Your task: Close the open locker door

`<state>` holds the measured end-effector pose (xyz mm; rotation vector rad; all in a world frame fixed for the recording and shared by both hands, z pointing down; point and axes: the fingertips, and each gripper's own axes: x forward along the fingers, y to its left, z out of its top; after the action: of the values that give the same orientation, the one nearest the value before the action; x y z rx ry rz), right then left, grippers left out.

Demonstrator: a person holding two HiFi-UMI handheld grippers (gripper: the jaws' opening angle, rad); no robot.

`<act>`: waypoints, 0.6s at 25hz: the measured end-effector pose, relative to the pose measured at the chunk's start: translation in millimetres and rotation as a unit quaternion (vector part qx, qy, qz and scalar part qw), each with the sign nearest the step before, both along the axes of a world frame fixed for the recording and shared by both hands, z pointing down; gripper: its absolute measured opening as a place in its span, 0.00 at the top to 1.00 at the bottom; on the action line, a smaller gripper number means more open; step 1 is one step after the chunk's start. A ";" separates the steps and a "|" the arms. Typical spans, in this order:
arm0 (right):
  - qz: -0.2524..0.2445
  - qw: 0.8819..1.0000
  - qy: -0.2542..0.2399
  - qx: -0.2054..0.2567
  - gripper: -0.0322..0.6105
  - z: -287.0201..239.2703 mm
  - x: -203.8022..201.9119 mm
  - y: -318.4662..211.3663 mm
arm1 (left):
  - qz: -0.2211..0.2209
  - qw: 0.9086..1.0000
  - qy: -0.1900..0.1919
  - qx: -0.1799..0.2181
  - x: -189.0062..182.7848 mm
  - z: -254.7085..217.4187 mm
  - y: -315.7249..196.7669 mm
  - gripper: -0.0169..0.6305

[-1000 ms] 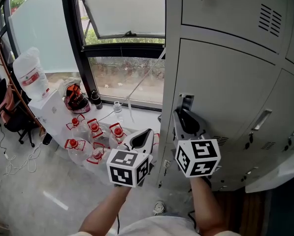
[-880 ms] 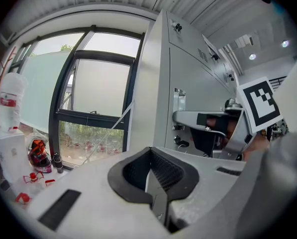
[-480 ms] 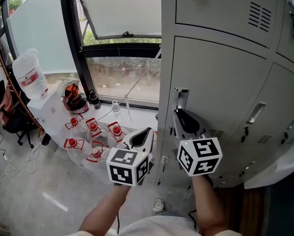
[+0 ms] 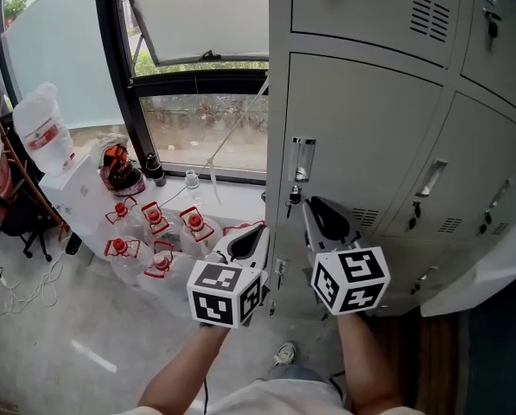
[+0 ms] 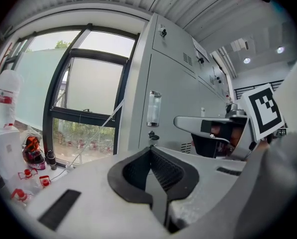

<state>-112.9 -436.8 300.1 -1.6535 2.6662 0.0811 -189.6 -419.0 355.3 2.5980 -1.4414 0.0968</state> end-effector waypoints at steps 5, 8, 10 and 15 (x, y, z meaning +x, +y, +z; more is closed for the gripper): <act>0.012 1.000 0.005 -0.004 0.89 5.0 13.3 16.3 | 0.013 1.000 0.004 -0.002 14.7 -0.5 8.9 0.96; 0.018 1.000 0.008 -0.008 0.90 8.9 23.8 24.8 | 0.022 1.000 0.004 -0.003 28.1 -1.6 14.7 0.96; 0.021 1.000 0.010 -0.010 0.91 10.3 31.1 30.3 | 0.027 1.000 0.006 0.000 37.3 -4.5 18.4 0.96; 0.028 0.999 0.010 -0.014 0.92 13.7 53.6 45.0 | 0.035 0.999 0.006 0.005 60.7 -11.0 28.8 0.96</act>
<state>-59.2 -391.8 313.8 -1.7438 2.6476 0.0616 -128.9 -390.2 344.4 2.6529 -1.3498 0.0826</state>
